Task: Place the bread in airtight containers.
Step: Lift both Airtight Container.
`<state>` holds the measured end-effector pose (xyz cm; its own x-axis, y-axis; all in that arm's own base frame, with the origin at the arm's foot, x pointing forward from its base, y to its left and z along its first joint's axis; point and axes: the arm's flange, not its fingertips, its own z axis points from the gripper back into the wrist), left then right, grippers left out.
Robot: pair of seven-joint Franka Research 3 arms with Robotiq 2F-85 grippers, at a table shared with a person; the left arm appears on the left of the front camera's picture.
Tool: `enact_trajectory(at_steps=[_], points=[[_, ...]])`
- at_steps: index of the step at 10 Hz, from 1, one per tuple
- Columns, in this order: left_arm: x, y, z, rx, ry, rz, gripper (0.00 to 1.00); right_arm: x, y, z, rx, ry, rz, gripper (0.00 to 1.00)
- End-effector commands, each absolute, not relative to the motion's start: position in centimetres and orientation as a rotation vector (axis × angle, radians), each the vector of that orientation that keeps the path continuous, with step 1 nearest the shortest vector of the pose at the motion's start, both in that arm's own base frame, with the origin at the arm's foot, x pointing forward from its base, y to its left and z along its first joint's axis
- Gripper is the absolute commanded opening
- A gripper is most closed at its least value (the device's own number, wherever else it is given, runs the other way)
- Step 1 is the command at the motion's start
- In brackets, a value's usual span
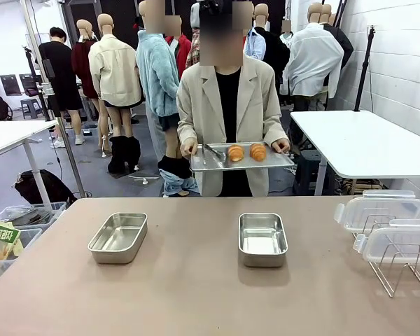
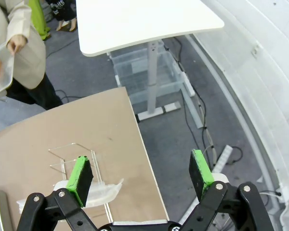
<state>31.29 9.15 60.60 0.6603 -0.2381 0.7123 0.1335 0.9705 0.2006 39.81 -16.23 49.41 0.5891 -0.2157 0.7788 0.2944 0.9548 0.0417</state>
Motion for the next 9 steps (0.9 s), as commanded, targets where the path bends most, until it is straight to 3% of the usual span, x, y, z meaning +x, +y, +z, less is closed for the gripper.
enact_trajectory(at_steps=[1,9], points=[[31.5,9.29,60.55,0.144,-0.83,-0.212,1.0,39.7,-16.24,49.43,-0.101,-0.883,-0.29,1.0],[31.5,9.29,60.55,0.144,-0.83,-0.212,1.0,39.7,-16.24,49.43,-0.101,-0.883,-0.29,1.0]])
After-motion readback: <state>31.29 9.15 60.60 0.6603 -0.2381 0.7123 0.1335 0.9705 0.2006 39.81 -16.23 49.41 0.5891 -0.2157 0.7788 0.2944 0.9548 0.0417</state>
